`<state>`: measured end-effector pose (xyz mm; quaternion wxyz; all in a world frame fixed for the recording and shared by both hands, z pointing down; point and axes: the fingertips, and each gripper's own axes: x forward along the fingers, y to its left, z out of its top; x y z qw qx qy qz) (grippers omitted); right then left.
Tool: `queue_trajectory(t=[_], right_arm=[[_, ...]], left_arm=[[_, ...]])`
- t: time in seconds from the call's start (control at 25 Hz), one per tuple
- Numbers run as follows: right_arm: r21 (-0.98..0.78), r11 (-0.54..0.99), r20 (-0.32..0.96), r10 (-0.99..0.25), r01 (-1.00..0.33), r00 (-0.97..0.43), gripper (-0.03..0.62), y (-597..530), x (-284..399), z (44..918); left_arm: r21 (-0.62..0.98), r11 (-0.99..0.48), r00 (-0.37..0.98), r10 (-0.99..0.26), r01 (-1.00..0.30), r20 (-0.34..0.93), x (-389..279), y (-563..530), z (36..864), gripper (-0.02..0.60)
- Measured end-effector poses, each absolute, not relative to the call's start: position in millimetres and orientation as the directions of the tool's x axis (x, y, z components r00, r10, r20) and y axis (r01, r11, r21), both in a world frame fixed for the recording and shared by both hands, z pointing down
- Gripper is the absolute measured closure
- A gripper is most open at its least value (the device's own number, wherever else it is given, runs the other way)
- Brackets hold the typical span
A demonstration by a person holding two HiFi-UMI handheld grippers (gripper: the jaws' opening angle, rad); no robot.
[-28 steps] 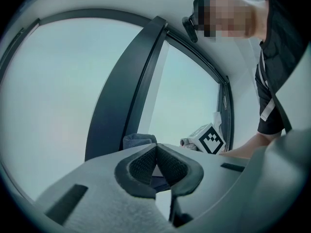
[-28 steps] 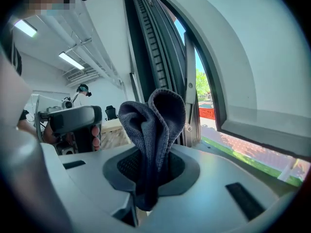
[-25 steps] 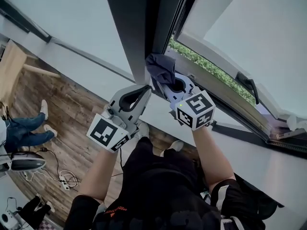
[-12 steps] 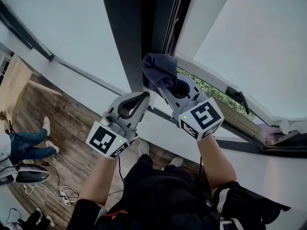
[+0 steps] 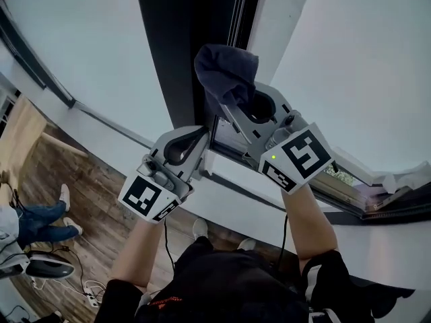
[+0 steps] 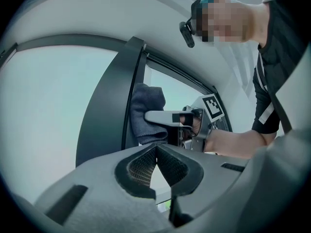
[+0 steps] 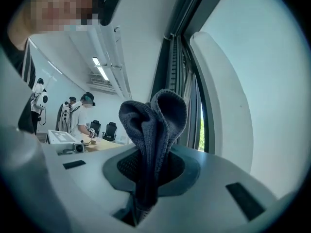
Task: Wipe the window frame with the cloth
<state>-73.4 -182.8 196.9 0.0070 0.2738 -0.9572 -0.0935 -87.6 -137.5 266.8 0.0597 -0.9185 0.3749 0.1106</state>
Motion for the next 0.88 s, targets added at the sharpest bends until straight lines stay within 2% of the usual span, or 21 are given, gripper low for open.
queue_trajectory(t=[0.36, 0.6, 0.88], right_arm=[[0.274, 0.818, -0.125, -0.491, -0.506, -0.862, 0.539, -179.9, -82.8, 124.9], [0.262, 0.814, -0.165, -0.492, -0.519, -0.855, 0.539, -182.6, -74.6, 83.0], [0.291, 0.797, -0.143, -0.511, -0.529, -0.848, 0.539, -183.9, -73.4, 58.2]], left_arm=[[-0.099, -0.729, 0.722, -0.632, -0.677, -0.284, -86.7, -141.0, 237.3, 0.563], [-0.114, -0.742, 0.735, -0.609, -0.661, -0.297, -84.1, -142.6, 221.4, 0.563], [-0.13, -0.749, 0.744, -0.592, -0.649, -0.309, -80.3, -136.4, 214.2, 0.562]])
